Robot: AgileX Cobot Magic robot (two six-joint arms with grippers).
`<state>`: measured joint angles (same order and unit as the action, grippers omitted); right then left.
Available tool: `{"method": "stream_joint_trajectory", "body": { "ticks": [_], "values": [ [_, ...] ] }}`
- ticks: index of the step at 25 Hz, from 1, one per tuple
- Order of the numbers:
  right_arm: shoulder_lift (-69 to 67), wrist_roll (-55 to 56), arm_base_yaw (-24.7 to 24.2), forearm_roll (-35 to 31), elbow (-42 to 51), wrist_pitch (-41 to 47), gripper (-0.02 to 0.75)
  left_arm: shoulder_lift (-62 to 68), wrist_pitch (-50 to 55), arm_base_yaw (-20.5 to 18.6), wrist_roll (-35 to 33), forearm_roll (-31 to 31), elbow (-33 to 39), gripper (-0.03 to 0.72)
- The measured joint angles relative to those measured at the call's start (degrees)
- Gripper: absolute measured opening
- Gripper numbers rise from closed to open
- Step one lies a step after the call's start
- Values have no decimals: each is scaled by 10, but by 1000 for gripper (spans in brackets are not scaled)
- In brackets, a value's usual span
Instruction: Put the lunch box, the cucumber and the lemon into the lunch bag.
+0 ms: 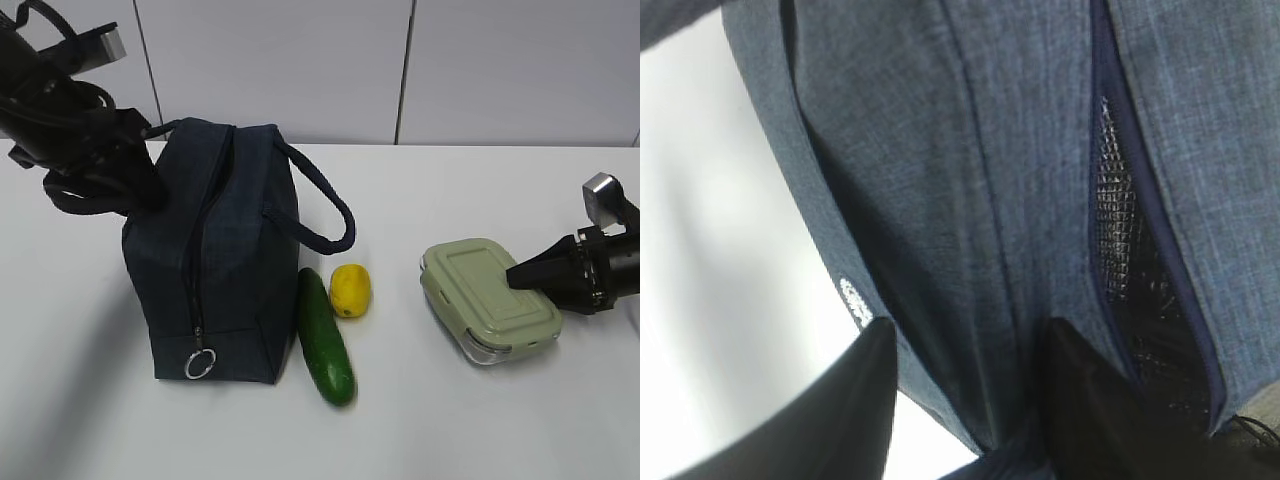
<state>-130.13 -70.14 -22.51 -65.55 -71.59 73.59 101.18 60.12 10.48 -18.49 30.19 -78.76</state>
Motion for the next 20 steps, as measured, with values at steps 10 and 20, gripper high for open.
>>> {"method": "stream_joint_trajectory", "body": {
  "ticks": [10, 20],
  "values": [
    [0, 0, 0, 0, 0, 0, 389, 6, -14, 0, -5, 0, 0, 97],
    [0, 0, 0, 0, 0, 0, 389, 6, -40, 0, -13, 0, -1, 1]
  ]
}}
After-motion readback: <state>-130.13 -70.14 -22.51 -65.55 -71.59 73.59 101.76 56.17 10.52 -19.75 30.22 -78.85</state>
